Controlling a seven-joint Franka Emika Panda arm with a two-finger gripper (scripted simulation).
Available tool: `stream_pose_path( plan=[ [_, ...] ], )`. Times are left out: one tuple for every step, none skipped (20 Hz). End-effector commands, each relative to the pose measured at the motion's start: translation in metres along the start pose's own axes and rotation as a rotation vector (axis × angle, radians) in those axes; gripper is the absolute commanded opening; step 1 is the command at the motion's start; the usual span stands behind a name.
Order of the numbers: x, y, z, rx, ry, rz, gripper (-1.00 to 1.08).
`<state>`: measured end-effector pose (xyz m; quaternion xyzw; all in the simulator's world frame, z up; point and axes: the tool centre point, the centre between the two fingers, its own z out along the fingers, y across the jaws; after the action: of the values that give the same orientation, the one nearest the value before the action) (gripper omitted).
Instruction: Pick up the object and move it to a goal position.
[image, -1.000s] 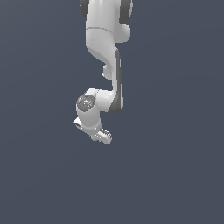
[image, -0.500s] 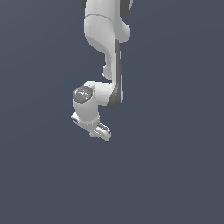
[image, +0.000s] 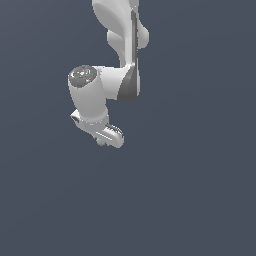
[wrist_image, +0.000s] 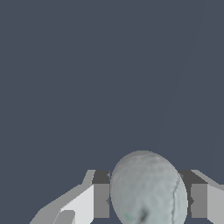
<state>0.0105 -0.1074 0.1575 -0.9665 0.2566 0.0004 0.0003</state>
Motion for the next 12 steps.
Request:
stream_pose_path(
  plan=[
    [0.000, 0.003, -0.031, 0.000, 0.001, 0.000, -1.00],
    [0.000, 0.005, -0.044, 0.000, 0.001, 0.000, -1.00],
    [0.000, 0.006, -0.056, 0.000, 0.001, 0.000, -1.00],
    [0.000, 0.007, -0.068, 0.000, 0.001, 0.001, -1.00],
    [0.000, 0.008, -0.080, 0.000, 0.001, 0.001, -1.00],
    [0.001, 0.010, -0.092, 0.000, 0.001, 0.001, -1.00],
    [0.001, 0.011, -0.104, 0.000, 0.001, 0.001, -1.00],
    [0.001, 0.012, -0.116, 0.000, 0.001, 0.001, -1.00],
    [0.001, 0.013, -0.128, 0.000, 0.001, 0.001, -1.00],
    [0.001, 0.014, -0.139, 0.000, 0.001, 0.001, -1.00],
    [0.002, 0.015, -0.150, -0.001, 0.001, 0.001, -1.00],
    [0.002, 0.016, -0.161, -0.001, 0.001, 0.001, -1.00]
  ],
)
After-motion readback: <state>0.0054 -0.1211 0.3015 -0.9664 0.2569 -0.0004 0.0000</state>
